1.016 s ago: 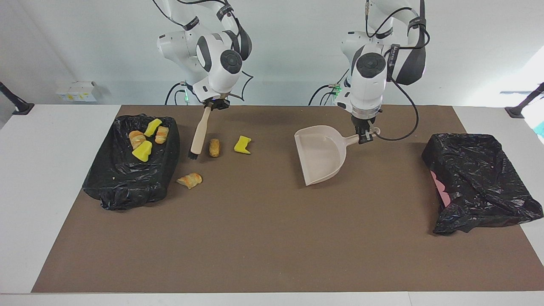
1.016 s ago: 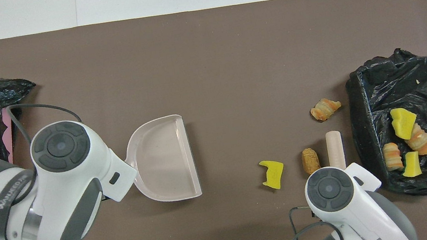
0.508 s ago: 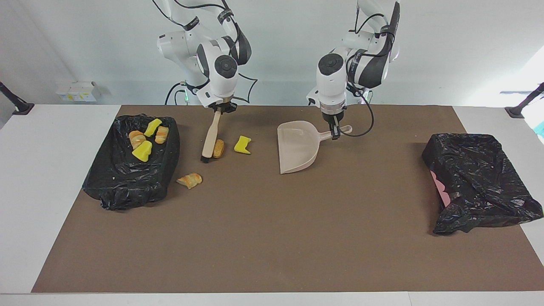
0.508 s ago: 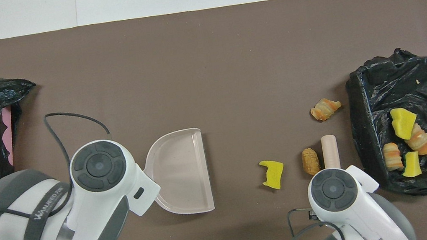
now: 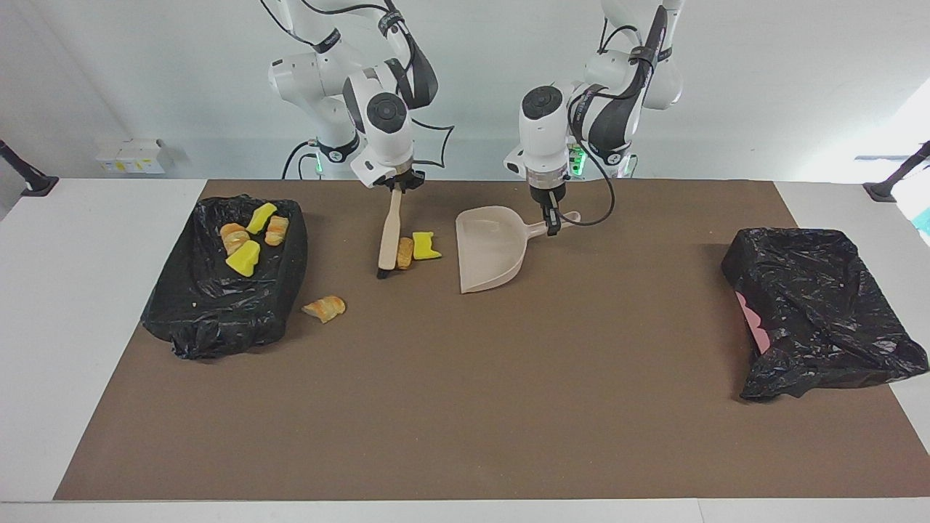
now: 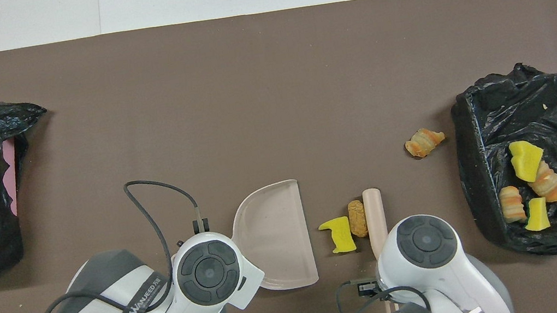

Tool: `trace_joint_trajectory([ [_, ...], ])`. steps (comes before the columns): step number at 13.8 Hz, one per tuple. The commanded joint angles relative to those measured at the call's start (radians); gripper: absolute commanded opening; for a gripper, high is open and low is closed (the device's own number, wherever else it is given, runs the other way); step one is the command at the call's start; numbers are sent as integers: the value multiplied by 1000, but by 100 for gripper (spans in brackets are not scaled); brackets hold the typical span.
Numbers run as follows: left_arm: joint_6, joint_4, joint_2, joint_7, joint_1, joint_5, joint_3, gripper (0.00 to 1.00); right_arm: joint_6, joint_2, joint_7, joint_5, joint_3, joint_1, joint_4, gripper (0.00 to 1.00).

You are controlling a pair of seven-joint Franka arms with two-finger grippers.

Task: Sweep and dump trash in bin
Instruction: 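Lower the dustpan with the left gripper while the right gripper grasps the brush, then sweep the bread and sponge into the dustpan with the right gripper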

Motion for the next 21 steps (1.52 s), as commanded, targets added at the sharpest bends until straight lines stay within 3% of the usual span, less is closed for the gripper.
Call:
trace_joint_trajectory([
  [1,40,-46,-35,-21,-19,22,13,0,78,97,-21,67,5,81,39,0],
  [5,87,-61,-35,-36,-10,21,13,0,145,155,-21,105,5,202,117,0],
  [10,168,-63,-14,-28,48,11,13,0,7,189,-21,84,-7,185,263,0],
  [16,207,-54,3,-24,90,-8,13,0,-125,330,-29,-259,-4,48,498,0],
  [21,221,-54,12,-24,113,-25,13,0,-132,405,-26,-494,-6,-127,559,0],
])
